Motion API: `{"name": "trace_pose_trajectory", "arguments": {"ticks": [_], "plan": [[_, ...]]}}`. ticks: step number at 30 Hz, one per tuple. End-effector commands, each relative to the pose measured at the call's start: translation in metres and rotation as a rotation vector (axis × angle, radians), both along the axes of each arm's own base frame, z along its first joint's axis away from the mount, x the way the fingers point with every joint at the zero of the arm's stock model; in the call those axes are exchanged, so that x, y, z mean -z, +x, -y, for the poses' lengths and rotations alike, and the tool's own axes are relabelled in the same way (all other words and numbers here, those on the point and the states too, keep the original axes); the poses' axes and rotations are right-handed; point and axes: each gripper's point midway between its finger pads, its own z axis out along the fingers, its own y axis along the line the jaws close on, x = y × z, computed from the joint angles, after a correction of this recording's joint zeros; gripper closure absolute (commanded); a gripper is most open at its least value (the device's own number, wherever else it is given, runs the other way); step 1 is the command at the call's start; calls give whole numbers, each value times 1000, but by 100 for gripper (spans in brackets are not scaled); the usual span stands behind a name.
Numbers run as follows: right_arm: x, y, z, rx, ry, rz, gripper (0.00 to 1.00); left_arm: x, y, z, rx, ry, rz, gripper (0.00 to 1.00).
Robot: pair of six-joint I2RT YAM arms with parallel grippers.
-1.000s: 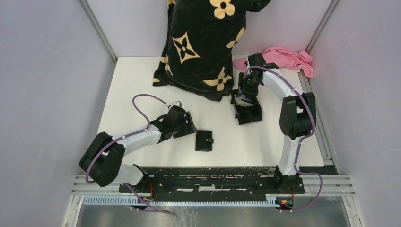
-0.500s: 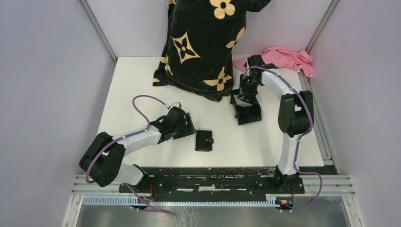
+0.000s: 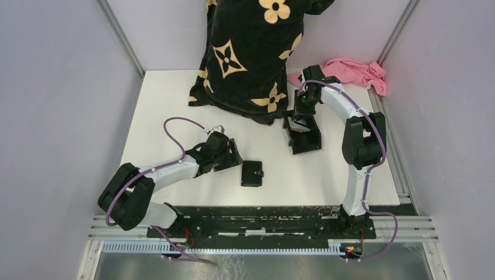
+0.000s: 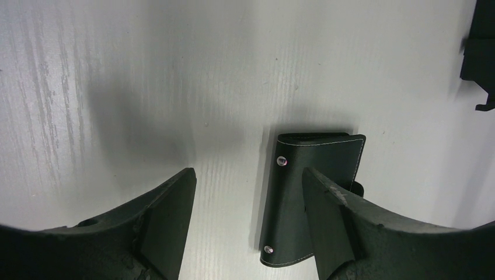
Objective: Put the credit cards into the card holder
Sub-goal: Pick up the credit card from the storage box.
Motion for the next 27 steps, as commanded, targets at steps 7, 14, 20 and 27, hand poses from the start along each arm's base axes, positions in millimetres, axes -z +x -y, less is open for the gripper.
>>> {"name": "trace_pose_trajectory", "arguments": {"ticks": [7,14,20,27], "plan": [[-33,2,-13,-22,43,56,78,-4,4,4,5,-35,26,26],[-46,1,-3,-31,-18,77,85,-3,5,6,6,-40,28,26],[-49,-2,4,-40,-58,74,90,-2,8,9,8,-45,26,26],[-49,-7,15,-42,-116,68,99,-4,9,11,11,-49,32,26]]}}
